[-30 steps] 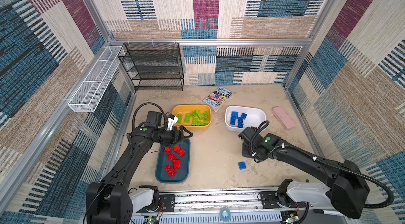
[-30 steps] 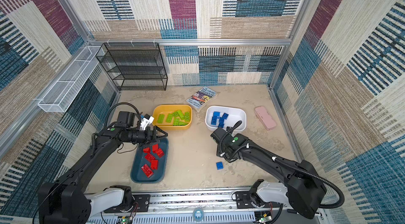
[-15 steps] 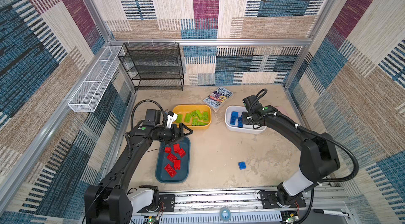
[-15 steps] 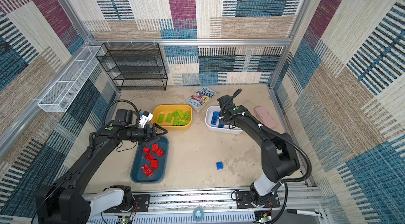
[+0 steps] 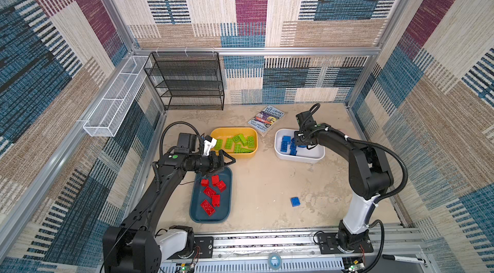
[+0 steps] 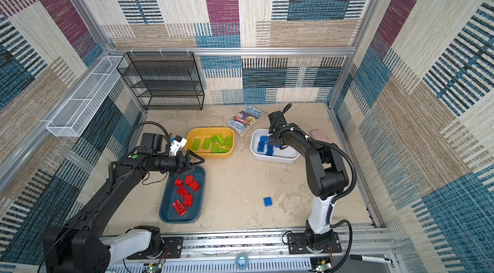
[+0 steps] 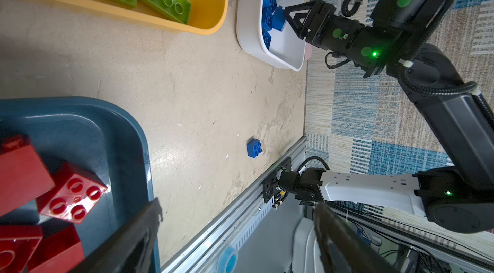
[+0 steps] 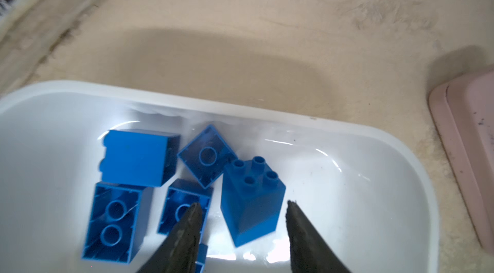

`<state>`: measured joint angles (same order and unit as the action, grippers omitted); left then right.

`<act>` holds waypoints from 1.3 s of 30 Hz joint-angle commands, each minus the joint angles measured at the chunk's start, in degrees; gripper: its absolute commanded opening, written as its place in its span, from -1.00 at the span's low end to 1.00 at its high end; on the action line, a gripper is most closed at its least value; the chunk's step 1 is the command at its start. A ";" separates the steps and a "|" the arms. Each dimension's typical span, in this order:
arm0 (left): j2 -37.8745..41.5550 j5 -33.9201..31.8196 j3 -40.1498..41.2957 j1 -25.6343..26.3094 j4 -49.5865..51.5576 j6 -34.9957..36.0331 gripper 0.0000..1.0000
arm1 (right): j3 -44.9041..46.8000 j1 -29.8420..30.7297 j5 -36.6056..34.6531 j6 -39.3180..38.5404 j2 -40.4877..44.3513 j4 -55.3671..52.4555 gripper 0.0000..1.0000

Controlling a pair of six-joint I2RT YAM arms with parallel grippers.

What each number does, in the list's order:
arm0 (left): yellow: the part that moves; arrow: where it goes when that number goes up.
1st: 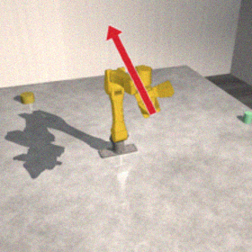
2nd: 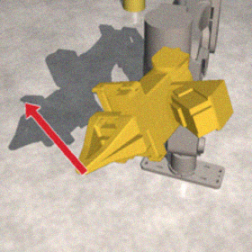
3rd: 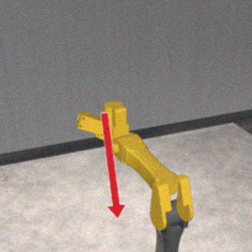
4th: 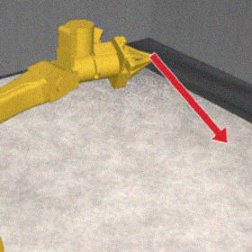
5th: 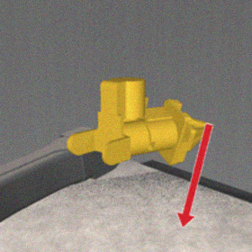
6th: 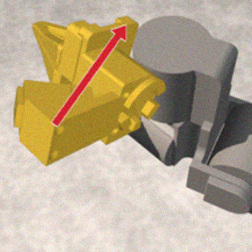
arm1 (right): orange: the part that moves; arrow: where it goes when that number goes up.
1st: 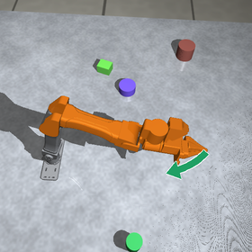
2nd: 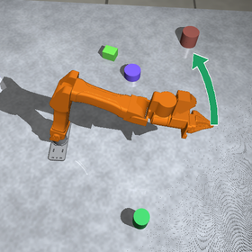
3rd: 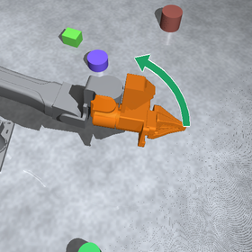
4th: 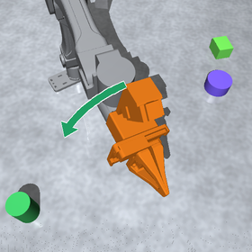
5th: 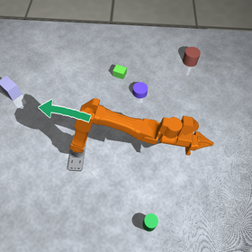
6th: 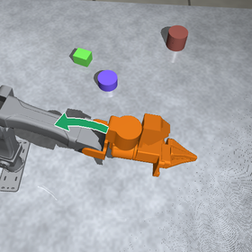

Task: Sort the legos into containers by color
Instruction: Place the lego in the container, then pick up the lego from the bottom-center of the table.

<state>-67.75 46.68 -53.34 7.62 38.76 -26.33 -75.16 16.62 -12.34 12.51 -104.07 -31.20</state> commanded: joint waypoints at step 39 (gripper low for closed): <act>-0.61 -0.02 2.70 -0.06 -0.54 0.94 0.83 | 36.99 35.06 5.13 31.06 27.79 -9.76 -0.04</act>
<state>-68.75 46.63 -50.68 7.62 38.79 -25.67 -37.78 51.64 -5.21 43.44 -75.22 -43.00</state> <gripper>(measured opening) 0.915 0.484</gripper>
